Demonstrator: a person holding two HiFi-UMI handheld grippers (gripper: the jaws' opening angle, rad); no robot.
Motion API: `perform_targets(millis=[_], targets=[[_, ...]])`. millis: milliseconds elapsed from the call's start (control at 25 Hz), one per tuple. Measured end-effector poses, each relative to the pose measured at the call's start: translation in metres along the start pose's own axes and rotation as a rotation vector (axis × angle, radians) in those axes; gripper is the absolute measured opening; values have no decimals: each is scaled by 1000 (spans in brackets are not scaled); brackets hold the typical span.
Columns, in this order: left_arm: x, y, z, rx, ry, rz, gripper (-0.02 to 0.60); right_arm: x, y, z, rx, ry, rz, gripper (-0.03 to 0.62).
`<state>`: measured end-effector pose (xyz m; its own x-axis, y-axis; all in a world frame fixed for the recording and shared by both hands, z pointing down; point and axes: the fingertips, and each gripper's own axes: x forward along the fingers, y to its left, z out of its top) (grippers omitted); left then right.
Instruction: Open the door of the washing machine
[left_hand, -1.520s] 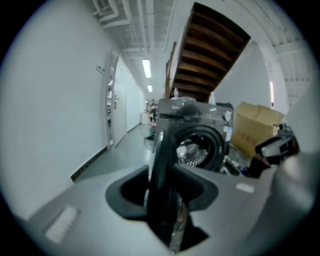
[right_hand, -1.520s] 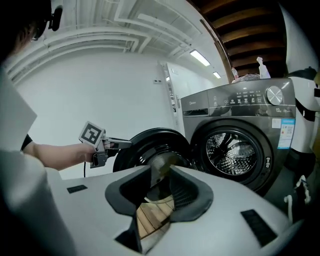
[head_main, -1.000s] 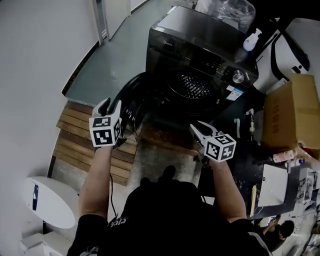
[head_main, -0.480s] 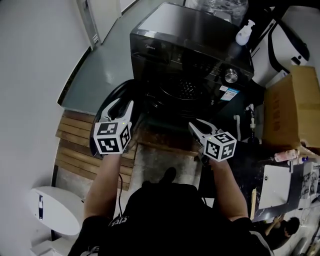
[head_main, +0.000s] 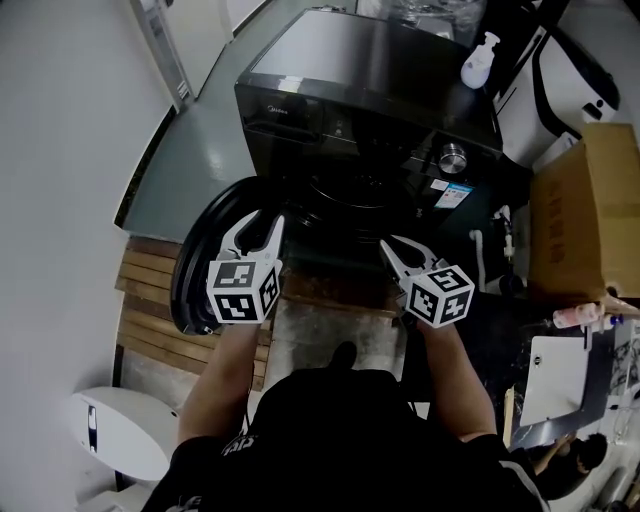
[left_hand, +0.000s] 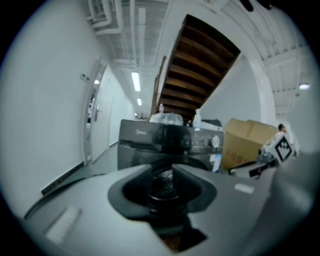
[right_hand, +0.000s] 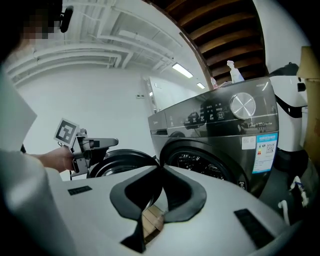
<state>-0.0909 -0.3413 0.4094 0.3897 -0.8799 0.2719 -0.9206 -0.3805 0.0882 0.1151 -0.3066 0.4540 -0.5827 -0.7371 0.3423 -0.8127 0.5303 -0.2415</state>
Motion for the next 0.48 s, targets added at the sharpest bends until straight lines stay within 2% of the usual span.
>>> perform_targets(millis=[200, 480], targets=[[12, -19, 16, 16, -31, -31, 63, -7, -17, 24, 3, -78, -39, -8], [27, -38, 28, 5, -61, -99, 34, -12, -17, 45, -27, -131, -42, -8]])
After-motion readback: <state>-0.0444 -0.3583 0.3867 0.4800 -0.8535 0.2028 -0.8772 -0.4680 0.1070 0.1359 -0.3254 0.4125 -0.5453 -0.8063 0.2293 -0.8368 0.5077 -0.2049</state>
